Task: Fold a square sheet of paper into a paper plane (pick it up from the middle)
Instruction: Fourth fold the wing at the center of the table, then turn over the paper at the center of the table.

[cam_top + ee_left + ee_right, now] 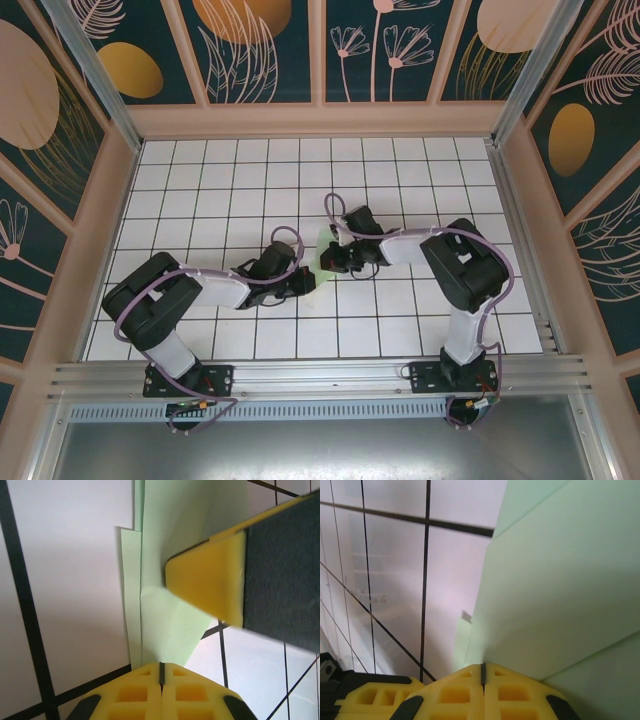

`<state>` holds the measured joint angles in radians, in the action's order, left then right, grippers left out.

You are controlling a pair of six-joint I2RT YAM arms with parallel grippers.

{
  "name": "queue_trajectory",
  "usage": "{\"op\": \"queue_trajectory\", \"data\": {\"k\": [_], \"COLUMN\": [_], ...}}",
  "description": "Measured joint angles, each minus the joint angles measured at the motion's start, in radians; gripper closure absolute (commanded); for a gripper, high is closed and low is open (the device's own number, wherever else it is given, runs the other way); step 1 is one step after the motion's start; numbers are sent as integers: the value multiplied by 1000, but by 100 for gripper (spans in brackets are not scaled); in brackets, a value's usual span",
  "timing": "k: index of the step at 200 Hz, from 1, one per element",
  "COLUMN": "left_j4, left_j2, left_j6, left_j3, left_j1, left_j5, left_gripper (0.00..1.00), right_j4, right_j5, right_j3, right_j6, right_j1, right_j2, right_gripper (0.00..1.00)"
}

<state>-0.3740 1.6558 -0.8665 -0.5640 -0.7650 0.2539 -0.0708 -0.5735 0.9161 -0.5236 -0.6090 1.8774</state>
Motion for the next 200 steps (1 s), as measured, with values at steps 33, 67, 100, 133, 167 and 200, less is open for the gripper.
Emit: {"op": "queue_trajectory", "data": {"k": [33, 67, 100, 133, 167, 200], "left_j4": [-28, -51, -47, 6, 19, 35], "left_j2": [-2, -2, -2, 2, -10, -93], "left_j6": [-4, -7, -7, 11, 29, 44], "left_j3": [16, 26, 23, -50, -142, -147], "left_j1": [0, 0, 0, -2, 20, 57], "left_j5": [3, 7, 8, 3, -48, -146], "left_gripper": [100, 100, 87, 53, 28, 11], "right_j4": [18, 56, 90, 100, 83, 49], "right_j5": [-52, 2, 97, 126, 106, 103], "right_j3": [65, 180, 256, 221, 72, -29], "right_j6": [14, 40, 55, 41, -32, -123], "right_j1": [93, 198, 270, 272, 269, 254], "right_j2": [56, 116, 134, 72, -127, -225], "right_gripper": [100, 100, 99, 84, 63, 43]}}
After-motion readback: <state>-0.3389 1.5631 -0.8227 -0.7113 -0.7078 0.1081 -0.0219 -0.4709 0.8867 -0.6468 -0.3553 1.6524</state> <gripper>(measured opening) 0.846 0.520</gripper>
